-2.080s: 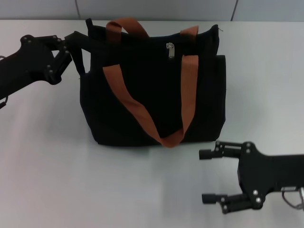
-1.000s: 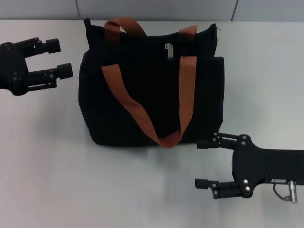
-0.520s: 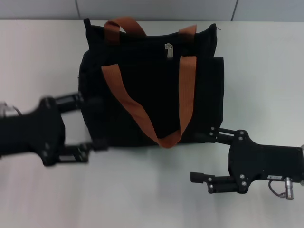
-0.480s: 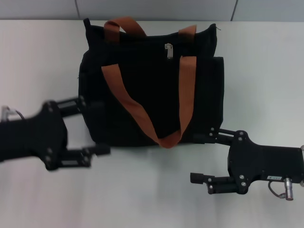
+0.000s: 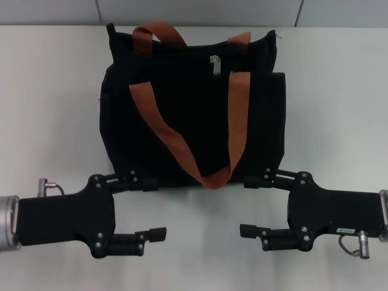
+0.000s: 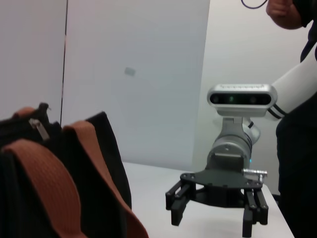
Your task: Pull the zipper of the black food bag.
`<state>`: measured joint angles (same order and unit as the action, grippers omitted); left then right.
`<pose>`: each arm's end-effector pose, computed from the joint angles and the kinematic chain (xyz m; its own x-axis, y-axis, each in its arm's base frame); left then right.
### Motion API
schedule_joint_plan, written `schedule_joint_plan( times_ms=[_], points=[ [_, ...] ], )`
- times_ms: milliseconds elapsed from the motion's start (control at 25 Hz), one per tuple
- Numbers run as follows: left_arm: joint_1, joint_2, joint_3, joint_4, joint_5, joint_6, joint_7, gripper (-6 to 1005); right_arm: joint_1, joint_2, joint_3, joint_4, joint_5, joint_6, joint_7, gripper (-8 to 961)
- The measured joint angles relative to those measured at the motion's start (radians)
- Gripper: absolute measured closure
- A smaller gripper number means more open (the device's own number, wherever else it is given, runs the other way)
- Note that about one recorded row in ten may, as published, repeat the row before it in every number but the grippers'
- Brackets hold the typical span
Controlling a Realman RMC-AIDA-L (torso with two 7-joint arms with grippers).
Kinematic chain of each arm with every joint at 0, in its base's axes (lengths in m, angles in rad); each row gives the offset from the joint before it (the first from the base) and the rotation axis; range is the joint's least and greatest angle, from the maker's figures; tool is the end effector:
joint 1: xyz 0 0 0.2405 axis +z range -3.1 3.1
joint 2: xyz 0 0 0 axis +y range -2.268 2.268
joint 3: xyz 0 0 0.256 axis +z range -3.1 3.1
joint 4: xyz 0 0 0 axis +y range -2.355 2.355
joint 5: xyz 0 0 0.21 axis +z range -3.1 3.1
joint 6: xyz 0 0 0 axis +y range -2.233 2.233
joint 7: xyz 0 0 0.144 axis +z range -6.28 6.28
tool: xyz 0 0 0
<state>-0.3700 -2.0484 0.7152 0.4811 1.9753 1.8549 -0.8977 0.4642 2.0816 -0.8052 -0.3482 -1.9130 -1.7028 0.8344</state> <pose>-0.2895 0.2365 -0.0116 0.7861 0.1105 0.6081 0.1841 -0.9811 -0.0597 0.2680 0.2547 -0.0528 0.7943 -0.0987 -0.5995 -0.1643 -0.9849 -0.0555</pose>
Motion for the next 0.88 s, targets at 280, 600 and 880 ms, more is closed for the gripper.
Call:
schedule_joint_plan(
  times_ms=[280,600,880],
  points=[
    [0.000,-0.007,0.002,-0.002,0.031,-0.006,0.000,198,0.002,0.001,-0.001,0.016,-0.002,0.002,-0.013,140],
    [0.001,-0.011,0.003,-0.003,0.041,-0.006,-0.003,197,0.002,0.002,-0.002,0.017,-0.003,0.002,-0.014,139],
    [0.006,-0.010,0.003,-0.003,0.043,-0.005,-0.001,197,0.003,0.002,-0.002,0.017,-0.003,0.002,-0.014,139]
  ],
)
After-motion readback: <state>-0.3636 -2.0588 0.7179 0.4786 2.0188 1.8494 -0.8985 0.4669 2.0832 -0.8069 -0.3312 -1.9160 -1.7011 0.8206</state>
